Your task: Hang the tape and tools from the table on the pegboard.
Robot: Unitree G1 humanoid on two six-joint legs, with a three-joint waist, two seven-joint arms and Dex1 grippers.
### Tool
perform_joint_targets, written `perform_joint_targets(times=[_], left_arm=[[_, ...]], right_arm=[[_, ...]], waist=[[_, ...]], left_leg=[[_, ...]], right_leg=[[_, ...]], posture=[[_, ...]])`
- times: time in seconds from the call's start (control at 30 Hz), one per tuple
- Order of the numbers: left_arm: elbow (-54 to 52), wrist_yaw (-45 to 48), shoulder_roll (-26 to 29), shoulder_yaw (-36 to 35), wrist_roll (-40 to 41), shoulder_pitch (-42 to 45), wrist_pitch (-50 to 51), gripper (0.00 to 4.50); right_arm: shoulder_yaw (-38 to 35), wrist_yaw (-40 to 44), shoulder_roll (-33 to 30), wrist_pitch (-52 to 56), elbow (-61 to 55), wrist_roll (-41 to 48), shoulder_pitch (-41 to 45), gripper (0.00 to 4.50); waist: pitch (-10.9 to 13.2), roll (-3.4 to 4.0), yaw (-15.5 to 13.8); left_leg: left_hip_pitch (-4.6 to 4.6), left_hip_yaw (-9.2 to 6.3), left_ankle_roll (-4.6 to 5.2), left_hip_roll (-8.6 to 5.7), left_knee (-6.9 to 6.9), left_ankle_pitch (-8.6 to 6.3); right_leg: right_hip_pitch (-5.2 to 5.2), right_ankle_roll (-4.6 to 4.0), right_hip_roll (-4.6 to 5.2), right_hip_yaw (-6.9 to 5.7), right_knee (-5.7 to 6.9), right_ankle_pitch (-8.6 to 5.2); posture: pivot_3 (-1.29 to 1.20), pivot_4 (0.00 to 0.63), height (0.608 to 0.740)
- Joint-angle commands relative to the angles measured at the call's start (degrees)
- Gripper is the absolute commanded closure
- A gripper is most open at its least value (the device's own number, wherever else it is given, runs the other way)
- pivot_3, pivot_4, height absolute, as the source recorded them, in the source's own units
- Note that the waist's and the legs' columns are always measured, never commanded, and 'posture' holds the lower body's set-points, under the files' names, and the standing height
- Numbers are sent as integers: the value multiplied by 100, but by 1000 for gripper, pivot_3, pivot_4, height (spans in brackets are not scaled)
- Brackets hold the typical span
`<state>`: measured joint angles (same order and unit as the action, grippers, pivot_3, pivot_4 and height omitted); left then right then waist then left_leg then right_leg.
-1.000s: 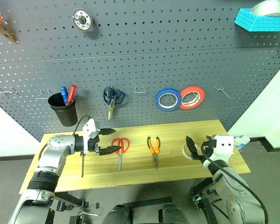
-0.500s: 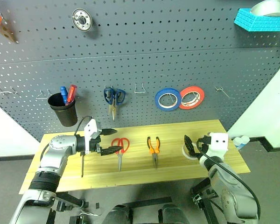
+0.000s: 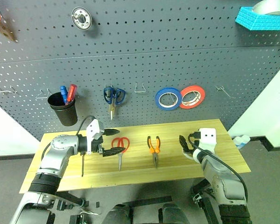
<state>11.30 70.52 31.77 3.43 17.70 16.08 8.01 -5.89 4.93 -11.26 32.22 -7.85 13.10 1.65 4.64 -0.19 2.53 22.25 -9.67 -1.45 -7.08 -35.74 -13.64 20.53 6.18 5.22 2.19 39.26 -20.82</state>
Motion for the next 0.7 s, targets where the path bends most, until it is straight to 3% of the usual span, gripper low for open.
perform_joint_targets(times=[0.03, 0.43, 0.7], left_arm=[[-479, -76, 110, -110, 174, -161, 192, 39], [-1680, -507, 391, -393, 449, -1161, 713, 39], [-2272, -784, 462, -481, 624, -1729, 924, 39]], right_arm=[[68, 77, -81, 116, 45, -100, 129, 0], [190, 506, -361, 288, 694, -288, 460, 0], [256, 710, -426, 248, 895, -398, 544, 0]], waist=[[70, 2, 3], [547, -12, -9], [767, -28, -7]], left_leg=[[0, 0, 0, 0, 1, 0], [22, 13, 2, 2, 17, 0], [63, 20, 1, 2, 25, 0]], right_leg=[[0, 0, 0, 0, 0, 0], [14, -3, 6, 9, -4, 1], [50, -3, 11, 11, -6, 1]], posture=[[-41, 138, 719], [7, 248, 719], [13, 270, 719]])
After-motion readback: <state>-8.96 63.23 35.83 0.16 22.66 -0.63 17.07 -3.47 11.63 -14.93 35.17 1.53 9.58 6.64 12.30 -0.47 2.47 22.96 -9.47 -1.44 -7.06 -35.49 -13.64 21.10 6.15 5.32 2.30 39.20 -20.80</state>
